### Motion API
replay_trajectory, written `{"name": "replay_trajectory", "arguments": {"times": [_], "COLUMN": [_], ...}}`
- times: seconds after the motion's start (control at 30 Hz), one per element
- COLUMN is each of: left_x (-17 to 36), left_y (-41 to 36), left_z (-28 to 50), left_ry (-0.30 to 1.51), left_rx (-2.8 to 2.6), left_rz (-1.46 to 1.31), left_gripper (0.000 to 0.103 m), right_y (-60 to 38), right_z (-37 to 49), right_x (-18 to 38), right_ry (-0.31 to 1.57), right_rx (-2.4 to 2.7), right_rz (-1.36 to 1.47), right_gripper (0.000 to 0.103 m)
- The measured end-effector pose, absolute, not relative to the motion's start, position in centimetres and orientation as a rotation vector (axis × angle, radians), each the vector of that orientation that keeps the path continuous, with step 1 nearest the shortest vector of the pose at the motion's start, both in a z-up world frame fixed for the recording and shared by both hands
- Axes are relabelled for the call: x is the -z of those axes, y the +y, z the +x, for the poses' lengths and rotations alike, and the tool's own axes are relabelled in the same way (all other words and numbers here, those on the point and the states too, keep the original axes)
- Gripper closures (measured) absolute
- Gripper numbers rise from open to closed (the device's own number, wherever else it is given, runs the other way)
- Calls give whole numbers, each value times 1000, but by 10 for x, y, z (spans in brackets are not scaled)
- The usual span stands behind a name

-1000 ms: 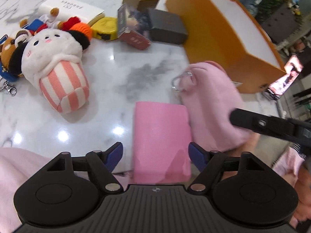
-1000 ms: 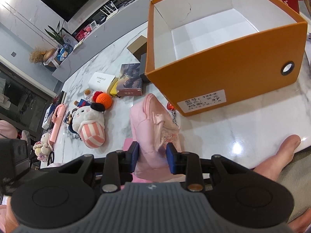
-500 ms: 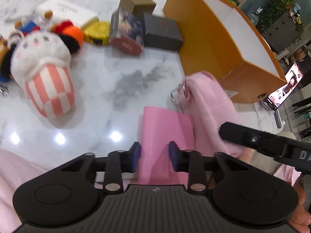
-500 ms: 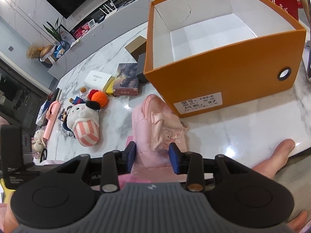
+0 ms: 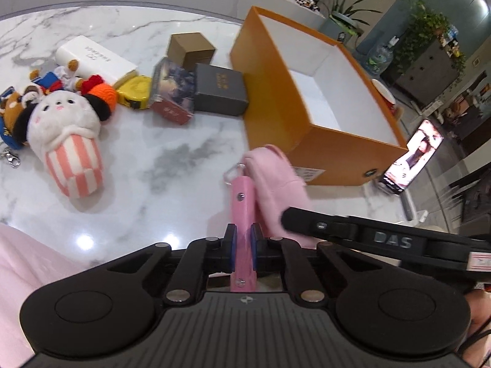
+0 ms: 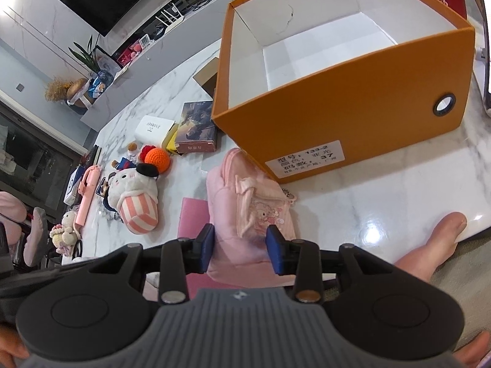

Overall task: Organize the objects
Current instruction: 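Grasp the pink wallet with the left gripper while the right gripper grasps the pink bag, then carry the wallet and bag into the orange shoebox with both grippers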

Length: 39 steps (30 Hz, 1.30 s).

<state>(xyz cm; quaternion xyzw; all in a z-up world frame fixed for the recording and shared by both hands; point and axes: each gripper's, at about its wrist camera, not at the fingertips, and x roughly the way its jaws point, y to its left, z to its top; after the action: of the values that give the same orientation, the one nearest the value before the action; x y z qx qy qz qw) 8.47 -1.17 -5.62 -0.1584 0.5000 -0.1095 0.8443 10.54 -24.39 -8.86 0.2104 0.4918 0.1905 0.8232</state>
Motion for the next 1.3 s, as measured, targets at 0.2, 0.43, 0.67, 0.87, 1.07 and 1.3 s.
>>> {"name": "replay_trajectory", "arguments": {"times": [0.2, 0.43, 0.67, 0.87, 1.07, 1.3], "left_x": [58, 75, 75, 56, 19, -33], "left_y": [-33, -39, -38, -30, -23, -28], "left_z": [87, 94, 94, 88, 78, 82], "left_ry": [1052, 1090, 1085, 1044, 978, 879], "left_rx": [206, 211, 194, 193, 221, 283], "left_rz": [-250, -236, -236, -246, -278, -280], "left_gripper": [82, 78, 81, 83, 84, 84], "right_y": [-250, -259, -260, -256, -260, -279], "right_z": [105, 105, 112, 99, 82, 66], "right_x": [91, 93, 101, 81, 42, -8], "right_ry": [1049, 1059, 1073, 1012, 915, 788], "right_rx": [-407, -417, -452, -454, -486, -535], "right_rz": [473, 510, 571, 494, 469, 472], "right_gripper": [64, 63, 64, 74, 78, 79]}}
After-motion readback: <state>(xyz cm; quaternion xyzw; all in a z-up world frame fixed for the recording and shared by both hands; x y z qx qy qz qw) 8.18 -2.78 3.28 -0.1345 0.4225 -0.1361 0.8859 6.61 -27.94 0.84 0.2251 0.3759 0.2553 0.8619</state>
